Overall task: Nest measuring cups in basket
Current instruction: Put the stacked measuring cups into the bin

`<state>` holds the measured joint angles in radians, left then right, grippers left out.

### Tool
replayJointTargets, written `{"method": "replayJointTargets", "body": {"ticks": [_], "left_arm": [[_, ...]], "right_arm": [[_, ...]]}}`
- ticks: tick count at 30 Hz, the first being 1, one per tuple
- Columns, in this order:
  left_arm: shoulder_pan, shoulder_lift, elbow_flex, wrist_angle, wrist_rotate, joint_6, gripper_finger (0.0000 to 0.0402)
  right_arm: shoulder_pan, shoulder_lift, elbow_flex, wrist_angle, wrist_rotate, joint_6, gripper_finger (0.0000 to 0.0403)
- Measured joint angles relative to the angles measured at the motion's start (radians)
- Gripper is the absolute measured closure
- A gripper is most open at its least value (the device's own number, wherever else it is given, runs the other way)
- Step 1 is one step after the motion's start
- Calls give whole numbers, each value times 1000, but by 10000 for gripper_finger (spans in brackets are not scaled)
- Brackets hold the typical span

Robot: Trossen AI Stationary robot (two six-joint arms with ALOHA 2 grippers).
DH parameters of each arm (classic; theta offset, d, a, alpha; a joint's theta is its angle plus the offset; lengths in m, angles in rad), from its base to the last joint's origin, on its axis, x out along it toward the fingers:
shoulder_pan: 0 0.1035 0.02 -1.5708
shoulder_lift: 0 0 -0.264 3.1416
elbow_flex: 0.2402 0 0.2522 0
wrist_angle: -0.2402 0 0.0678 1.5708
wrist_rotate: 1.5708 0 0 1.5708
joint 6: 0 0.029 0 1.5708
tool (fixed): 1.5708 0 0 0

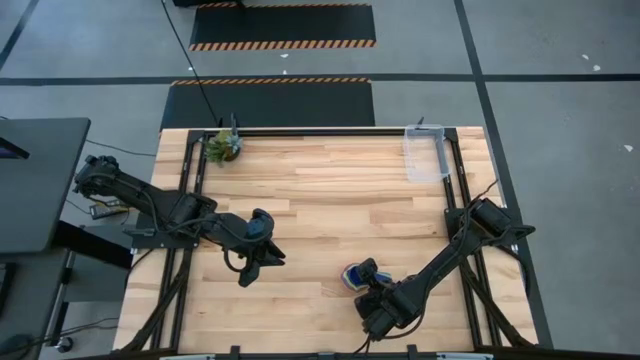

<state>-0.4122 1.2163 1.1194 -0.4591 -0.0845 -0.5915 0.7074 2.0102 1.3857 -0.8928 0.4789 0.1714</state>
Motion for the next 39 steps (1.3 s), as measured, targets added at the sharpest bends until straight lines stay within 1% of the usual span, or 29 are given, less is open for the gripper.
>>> {"method": "replayJointTargets", "body": {"ticks": [21, 27, 32, 39], "left_arm": [[0, 0, 0, 0, 0, 0, 315], [0, 0, 0, 0, 0, 0, 315], [0, 0, 0, 0, 0, 0, 315], [0, 0, 0, 0, 0, 0, 315]], "right_arm": [[-6, 0, 0, 1, -6, -36, 68], [-18, -1, 0, 2, -21, 14, 68], [-18, -1, 0, 1, -21, 17, 68], [-18, -2, 1, -2, -47, -24, 68]]}}
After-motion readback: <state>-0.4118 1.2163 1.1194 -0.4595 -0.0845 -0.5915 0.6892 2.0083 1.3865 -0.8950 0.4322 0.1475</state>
